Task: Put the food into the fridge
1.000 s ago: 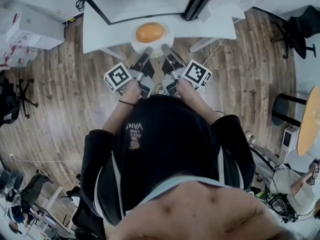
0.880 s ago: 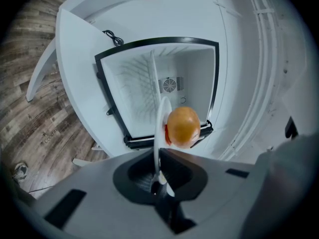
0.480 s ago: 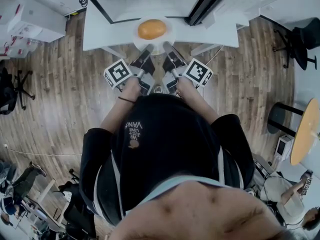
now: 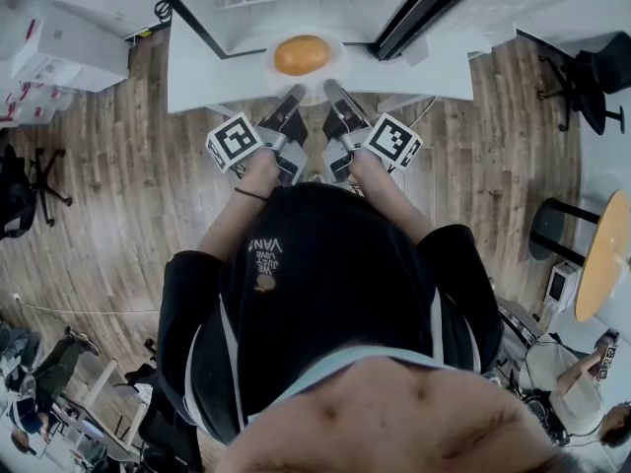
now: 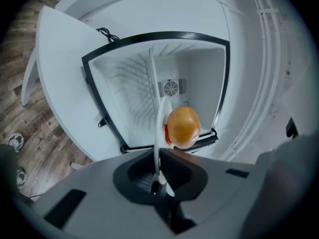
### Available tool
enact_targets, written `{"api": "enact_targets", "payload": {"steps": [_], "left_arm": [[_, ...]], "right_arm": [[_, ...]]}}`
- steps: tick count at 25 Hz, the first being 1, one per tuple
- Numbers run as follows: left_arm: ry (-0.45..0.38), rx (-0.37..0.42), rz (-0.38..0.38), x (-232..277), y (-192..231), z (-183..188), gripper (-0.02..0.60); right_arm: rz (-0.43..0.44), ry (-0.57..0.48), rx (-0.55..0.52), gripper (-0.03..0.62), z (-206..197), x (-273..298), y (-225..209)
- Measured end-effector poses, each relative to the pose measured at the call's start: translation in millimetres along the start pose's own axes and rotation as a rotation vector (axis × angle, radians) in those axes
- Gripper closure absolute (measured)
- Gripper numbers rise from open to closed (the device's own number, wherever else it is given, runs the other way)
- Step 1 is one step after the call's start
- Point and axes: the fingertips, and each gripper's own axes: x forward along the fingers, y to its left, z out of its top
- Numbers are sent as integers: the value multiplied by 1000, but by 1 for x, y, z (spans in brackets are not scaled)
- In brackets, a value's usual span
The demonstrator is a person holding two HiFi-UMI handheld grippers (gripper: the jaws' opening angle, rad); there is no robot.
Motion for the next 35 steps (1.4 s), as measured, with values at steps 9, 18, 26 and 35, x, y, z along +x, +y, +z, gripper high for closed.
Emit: {"api": "enact_targets", "payload": {"steps": [9, 18, 26, 35], "left_arm": [[27, 6, -26, 9, -7, 6, 549], [42, 4, -23, 14, -6, 12, 549], [59, 1, -29, 20, -5, 16, 549], [72, 4, -34, 30, -8, 20, 549]], "right_arm": [[-1, -33, -5, 572, 7, 4, 3], [2, -55, -5, 572, 12, 10, 3], [1, -70, 2, 572, 16, 14, 0], [-11, -87, -10, 572, 27, 16, 0]]}}
